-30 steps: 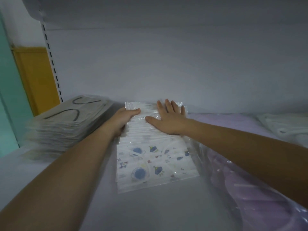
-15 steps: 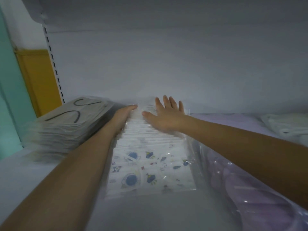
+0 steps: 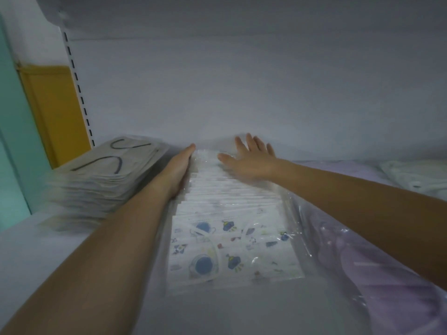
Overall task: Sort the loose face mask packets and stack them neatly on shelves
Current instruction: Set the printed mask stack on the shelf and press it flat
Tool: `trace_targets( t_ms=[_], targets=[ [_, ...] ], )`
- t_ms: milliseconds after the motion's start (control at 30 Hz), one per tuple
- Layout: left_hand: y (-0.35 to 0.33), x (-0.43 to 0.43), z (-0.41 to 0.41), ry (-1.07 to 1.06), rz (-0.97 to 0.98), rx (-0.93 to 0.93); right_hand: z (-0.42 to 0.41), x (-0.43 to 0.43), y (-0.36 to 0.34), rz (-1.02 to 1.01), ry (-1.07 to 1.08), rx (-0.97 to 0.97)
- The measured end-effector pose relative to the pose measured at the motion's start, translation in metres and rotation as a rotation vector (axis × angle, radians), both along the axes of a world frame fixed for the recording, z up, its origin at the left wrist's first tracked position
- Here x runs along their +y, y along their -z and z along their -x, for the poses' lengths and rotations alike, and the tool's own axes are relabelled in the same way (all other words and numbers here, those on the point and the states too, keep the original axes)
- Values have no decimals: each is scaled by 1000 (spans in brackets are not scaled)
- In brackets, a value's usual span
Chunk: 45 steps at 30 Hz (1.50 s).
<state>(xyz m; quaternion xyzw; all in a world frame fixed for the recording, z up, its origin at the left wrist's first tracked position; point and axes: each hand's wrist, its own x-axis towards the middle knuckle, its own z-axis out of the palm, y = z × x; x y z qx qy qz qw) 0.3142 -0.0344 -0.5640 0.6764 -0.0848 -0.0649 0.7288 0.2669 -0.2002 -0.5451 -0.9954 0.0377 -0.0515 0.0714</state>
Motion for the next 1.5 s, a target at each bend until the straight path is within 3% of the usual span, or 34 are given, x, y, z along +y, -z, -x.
trace_targets(
  t_ms=[100,233,400,533,667,767,967,1300,1433,1500],
  targets=[
    [-1,0,0,-15,-13,9,-1,1,8,43,-3,120],
    [-1,-1,0,36,-19,10,-4,4,1,4,3,51],
    [-1,-3,1,28,-38,-7,-3,6,7,-16,23,162],
    [-2,-4,0,51,-35,-16,-3,8,5,-17,8,73],
    [0,-4,-2,-11,-87,-15,-4,6,8,-3,-7,179],
    [0,-5,-4,-2,-64,-20,-6,7,4,11,-11,99],
    [1,-5,-8,-48,-143,-27,-7,5,4,18,-22,132],
    [0,-7,-8,-31,-86,-21,-5,2,4,60,-29,180],
    [0,-7,-8,43,-36,-12,-6,12,-4,-103,-79,207],
    [0,-7,-9,32,-59,-8,-8,20,-1,-15,-114,236]
  ],
)
